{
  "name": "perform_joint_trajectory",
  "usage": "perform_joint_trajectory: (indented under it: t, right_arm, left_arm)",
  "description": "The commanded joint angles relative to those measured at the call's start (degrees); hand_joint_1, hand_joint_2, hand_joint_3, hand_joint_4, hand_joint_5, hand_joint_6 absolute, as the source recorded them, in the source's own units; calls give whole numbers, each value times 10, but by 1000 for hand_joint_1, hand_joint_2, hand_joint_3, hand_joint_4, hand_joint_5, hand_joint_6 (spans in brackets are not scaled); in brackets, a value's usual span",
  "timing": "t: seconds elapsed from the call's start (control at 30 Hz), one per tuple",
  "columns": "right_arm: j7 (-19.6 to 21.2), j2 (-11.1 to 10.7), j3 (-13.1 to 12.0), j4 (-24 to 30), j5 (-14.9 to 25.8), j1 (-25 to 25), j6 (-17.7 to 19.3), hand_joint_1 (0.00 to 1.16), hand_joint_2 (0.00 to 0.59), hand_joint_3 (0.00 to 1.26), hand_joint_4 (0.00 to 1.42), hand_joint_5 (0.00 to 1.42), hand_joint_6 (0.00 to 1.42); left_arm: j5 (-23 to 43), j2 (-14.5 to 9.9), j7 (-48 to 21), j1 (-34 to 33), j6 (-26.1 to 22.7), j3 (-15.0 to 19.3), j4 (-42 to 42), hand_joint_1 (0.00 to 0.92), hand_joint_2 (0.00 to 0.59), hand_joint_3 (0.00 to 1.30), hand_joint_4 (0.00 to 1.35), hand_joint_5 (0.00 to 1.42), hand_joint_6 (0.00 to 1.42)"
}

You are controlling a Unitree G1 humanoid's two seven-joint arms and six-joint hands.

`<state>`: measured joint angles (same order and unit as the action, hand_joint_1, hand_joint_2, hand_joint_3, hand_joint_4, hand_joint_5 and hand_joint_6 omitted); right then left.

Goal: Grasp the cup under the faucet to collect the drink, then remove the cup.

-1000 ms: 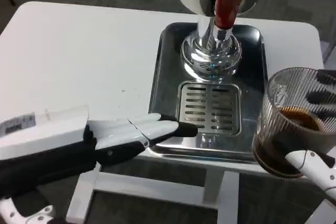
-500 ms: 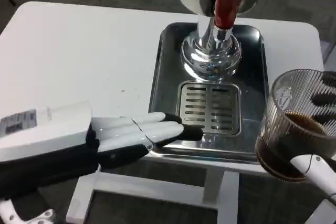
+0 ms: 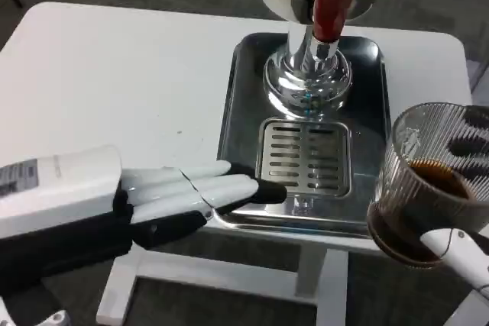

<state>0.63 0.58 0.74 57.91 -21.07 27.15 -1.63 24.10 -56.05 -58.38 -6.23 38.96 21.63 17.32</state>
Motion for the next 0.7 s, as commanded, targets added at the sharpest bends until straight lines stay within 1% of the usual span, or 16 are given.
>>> perform_joint_trajectory:
  t: [0.03, 0.17, 0.27, 0.43, 0.57, 0.7]
  right_arm:
    - [4, 4, 7, 21, 2, 4, 37, 796, 228, 816, 959, 1208, 1424]
    - [3, 4, 19, 21, -2, 3, 33, 796, 228, 816, 959, 1208, 1424]
    - [2, 1, 29, 16, -9, -10, 29, 796, 228, 816, 959, 1208, 1424]
    - [-6, -3, 51, -6, -26, -54, 13, 796, 228, 816, 959, 1208, 1424]
    - [-12, -3, 57, -17, -31, -79, 2, 795, 230, 816, 959, 1208, 1424]
    - [-15, -1, 65, -26, -32, -92, -2, 792, 234, 816, 959, 1208, 1424]
  left_arm:
    - [-7, -8, -6, 15, 2, 12, 9, 0, 92, 0, 0, 0, 181]
    - [-10, -10, -4, 23, -1, 20, 9, 0, 92, 0, 0, 0, 181]
    - [-12, -9, -4, 39, -8, 37, 6, 0, 92, 0, 0, 0, 181]
    - [-10, -6, -6, 71, -10, 75, 7, 0, 92, 0, 0, 0, 181]
    - [-8, -4, -5, 89, -10, 99, 5, 0, 92, 0, 0, 0, 181]
    - [-8, -4, -3, 102, -14, 114, 8, 0, 92, 0, 0, 0, 181]
